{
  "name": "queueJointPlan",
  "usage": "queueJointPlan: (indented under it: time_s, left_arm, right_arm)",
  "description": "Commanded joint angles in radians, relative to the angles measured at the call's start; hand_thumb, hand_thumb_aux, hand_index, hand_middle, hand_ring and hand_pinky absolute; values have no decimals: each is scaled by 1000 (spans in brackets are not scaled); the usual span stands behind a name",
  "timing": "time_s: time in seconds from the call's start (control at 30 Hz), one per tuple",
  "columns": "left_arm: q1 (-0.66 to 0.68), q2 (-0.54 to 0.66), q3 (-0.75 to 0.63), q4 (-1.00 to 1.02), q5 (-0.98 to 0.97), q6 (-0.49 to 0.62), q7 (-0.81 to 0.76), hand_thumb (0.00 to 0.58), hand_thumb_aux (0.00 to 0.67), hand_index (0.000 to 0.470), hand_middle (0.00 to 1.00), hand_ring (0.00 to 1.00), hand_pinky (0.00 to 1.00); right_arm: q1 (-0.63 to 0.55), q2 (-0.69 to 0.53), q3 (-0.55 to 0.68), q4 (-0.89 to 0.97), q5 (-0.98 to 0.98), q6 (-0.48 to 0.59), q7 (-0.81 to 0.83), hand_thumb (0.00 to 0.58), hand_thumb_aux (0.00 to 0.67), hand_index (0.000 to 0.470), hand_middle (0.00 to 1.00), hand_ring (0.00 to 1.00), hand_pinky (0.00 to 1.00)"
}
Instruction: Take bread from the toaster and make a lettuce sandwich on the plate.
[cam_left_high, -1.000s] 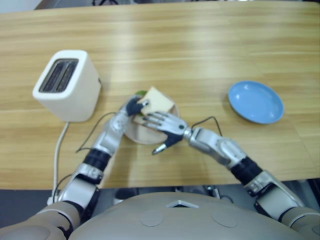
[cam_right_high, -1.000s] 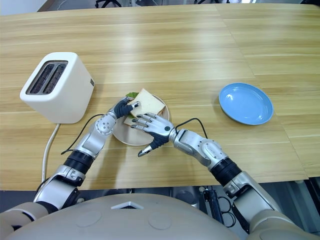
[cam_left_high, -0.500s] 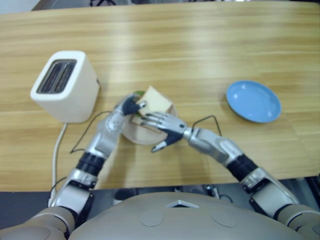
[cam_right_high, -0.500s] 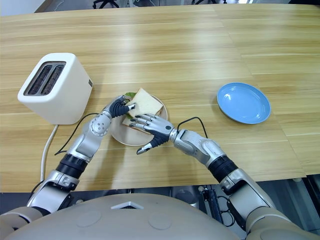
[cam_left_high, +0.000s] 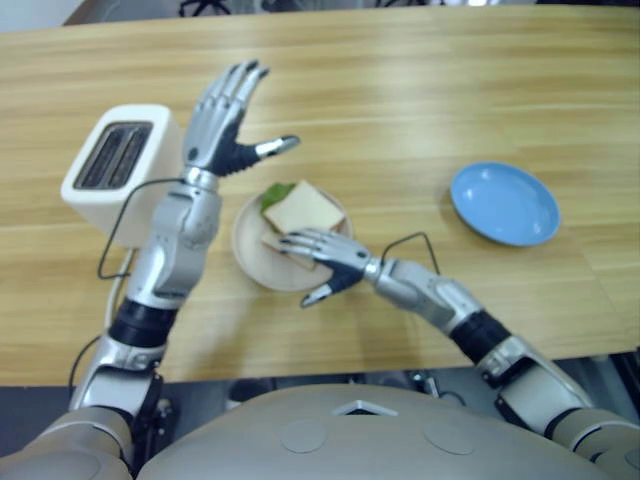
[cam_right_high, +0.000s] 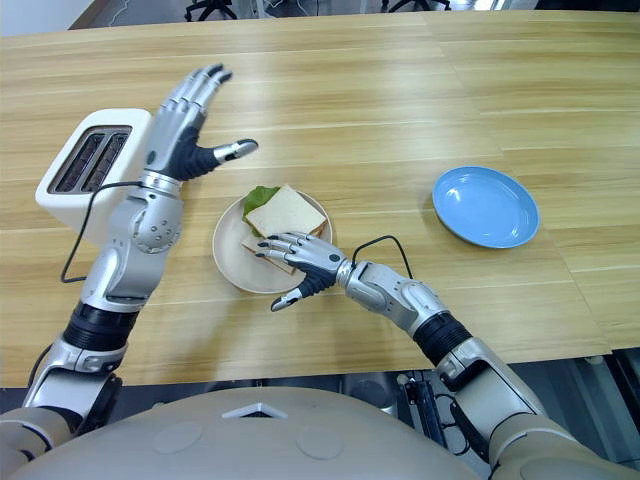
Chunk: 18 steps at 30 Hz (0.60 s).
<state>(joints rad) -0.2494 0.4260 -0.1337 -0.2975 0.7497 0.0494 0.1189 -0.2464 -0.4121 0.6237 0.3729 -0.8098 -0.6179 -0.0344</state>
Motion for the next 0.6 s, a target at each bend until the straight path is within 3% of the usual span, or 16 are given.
queueJointPlan:
  time_s: [0.03,0.27,0.43,0.6]
  left_arm:
    - [26,6,36,-2,-22,-28,1,0,0,0,0,0,0]
    - [93,-33,51,163,-167,-114,0,0,0,0,0,0,0]
    - [124,-37,67,282,-241,-189,14,0,0,0,0,0,0]
    - [121,-25,64,383,-251,-336,81,0,0,0,0,0,0]
  right_arm:
    - [44,-21,65,84,-36,18,86,0,0,0,0,0,0]
    - [68,-46,-1,-91,35,-34,51,0,0,0,0,0,0]
    - [93,-56,-153,-336,114,-69,-34,0,0,0,0,0,0]
    - [136,-7,-324,-513,440,-7,-5,0,0,0,0,0,0]
